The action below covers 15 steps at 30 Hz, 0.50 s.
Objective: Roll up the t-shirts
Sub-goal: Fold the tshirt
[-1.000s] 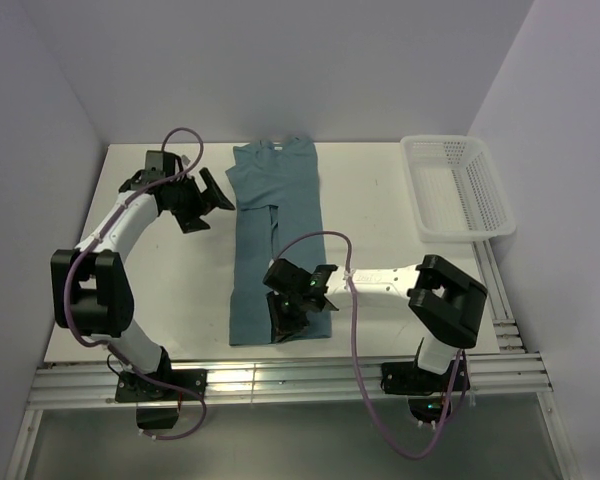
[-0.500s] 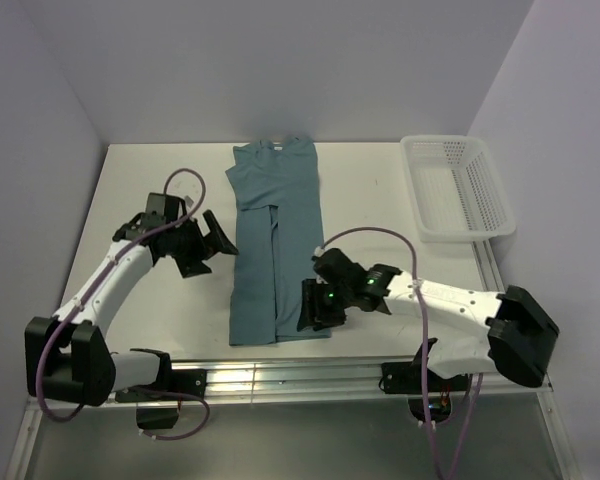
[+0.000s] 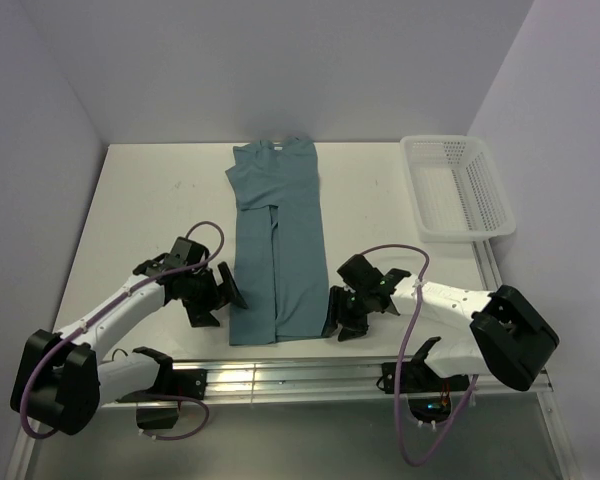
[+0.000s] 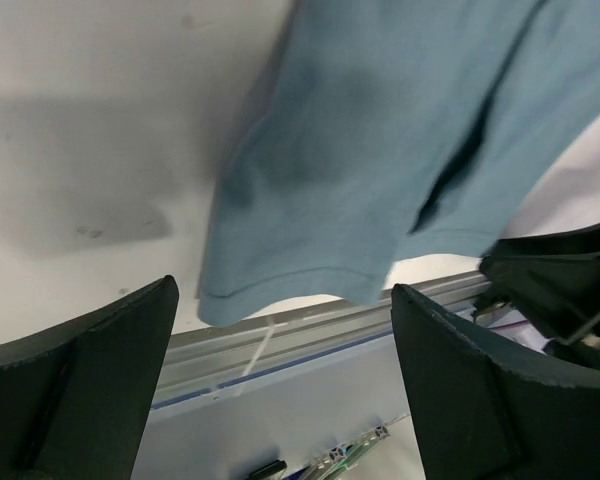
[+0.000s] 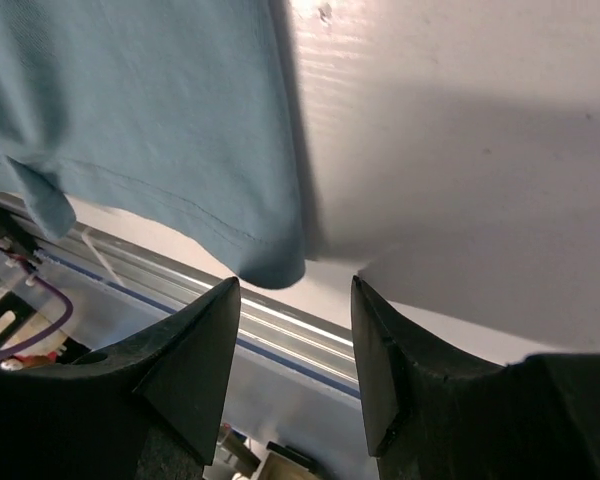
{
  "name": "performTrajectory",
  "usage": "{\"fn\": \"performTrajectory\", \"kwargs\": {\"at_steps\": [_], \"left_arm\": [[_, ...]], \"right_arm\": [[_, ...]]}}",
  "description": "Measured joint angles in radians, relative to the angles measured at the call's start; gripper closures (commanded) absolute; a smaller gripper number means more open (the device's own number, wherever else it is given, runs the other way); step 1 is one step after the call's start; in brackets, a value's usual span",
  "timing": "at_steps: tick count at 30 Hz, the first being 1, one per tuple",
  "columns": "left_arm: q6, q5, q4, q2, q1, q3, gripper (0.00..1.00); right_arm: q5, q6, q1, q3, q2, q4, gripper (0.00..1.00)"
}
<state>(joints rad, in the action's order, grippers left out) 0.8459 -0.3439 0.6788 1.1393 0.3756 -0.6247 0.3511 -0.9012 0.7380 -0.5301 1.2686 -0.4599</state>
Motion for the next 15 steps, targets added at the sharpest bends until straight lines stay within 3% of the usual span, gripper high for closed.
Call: {"fn": "performTrajectory", "kwargs": {"at_steps": [7,15], "left_arm": [[0.027,0.002,0.001,-0.045,0.006,0.099,0.11],[0.034,0.002,0.002,-0.047,0.015,0.106,0.31]], "right_arm": [[0.045,-0.020,-0.024,0.000,0.052,0.088,0.48],[0.084,-0.026,-0.038,-0.006,0.115,0.147,0.71]]}}
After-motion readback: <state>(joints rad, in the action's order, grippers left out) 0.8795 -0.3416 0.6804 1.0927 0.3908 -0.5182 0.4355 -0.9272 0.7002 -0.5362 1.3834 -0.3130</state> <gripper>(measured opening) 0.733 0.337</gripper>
